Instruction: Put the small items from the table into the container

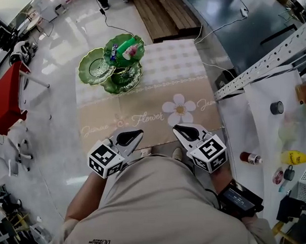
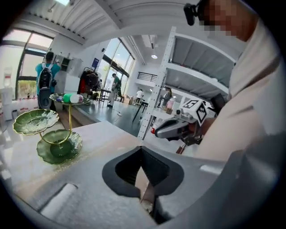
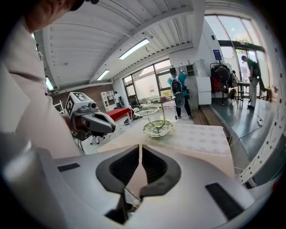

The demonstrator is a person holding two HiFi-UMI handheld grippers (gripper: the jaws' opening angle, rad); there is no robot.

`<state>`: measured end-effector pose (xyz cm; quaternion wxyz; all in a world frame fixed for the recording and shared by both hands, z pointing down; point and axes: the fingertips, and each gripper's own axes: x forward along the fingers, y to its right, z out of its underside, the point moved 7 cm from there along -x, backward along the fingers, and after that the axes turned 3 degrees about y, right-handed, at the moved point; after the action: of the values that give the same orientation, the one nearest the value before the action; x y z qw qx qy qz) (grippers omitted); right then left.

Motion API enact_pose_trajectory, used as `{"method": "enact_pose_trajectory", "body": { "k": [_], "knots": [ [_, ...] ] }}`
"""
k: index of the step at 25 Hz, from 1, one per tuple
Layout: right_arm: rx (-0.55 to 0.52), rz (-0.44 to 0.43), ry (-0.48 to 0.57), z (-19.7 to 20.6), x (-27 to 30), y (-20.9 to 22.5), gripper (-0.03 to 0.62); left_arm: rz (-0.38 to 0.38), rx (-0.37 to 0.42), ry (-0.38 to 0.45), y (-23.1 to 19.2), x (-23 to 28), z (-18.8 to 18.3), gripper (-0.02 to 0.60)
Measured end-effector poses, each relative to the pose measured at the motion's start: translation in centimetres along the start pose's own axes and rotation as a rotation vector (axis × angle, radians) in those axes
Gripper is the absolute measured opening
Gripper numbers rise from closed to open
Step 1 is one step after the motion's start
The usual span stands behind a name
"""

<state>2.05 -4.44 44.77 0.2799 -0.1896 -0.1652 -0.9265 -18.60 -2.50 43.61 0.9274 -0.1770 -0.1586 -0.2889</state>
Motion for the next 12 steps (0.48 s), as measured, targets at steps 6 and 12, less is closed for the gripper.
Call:
{"method": "enact_pose_trajectory", "body": {
  "k": [6,12],
  "knots": [
    [-0.033,-0.049,-0.002,-1.0,1.7,-1.7,0.028,0.032,0.018,-0.046,0.9,-0.5,1.5,0.008],
    [-0.061,-0.068,-0.013,-0.9,2.1,-3.0,0.023,0.034,-0.051,-0.056,0.9,-0.7,2.7,0.008]
  ]
}}
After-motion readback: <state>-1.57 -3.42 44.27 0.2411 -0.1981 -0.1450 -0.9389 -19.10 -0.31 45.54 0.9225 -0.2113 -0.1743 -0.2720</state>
